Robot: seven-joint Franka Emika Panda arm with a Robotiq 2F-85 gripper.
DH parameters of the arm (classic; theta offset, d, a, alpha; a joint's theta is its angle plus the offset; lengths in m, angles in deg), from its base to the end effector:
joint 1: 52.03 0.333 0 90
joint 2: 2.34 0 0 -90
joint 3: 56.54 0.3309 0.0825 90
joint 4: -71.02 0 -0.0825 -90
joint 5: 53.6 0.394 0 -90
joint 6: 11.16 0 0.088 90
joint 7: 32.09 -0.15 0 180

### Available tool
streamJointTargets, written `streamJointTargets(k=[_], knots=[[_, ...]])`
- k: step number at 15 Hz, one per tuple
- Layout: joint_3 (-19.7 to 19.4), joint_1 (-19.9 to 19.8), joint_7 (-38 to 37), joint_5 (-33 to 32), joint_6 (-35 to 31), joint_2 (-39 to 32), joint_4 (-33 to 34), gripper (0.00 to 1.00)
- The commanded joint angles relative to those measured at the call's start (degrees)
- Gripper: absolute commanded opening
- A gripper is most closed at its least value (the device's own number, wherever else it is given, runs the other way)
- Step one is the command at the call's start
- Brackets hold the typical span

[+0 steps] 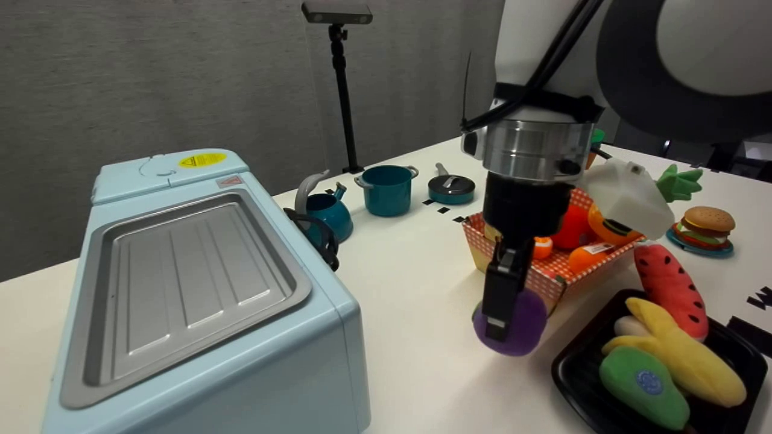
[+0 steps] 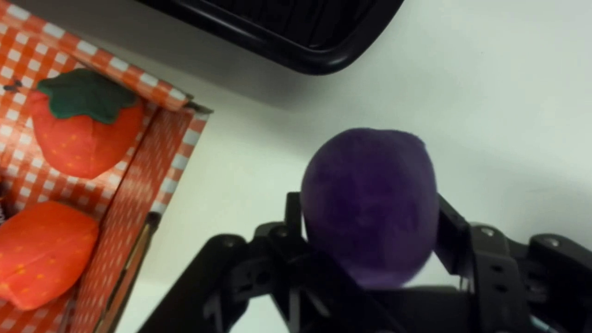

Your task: Remove two plush toys from the box

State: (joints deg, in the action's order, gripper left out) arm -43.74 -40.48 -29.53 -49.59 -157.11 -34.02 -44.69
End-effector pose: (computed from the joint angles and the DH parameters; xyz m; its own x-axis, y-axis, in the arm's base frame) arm 0.5567 0.2558 0.1399 0.9282 0.3717 -0.0148 0.3651 -0.9180 -0.1550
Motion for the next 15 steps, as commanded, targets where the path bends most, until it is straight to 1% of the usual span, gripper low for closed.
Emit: streamJointTargets(k=[1,2,7,15], knots=[[-0.5,0.2,1.0,-1.1,2.4,-1.1,2.4,0.99],[-0.5,0.2,1.1,-1.1,2.6,-0.9,2.5,1.00],[0.4,-0.7,2.0,0.1,4.9,1.1,3.5,1.00],[-1.0,-0.6,1.2,-0.7,5.4,6.6,3.7,1.00]])
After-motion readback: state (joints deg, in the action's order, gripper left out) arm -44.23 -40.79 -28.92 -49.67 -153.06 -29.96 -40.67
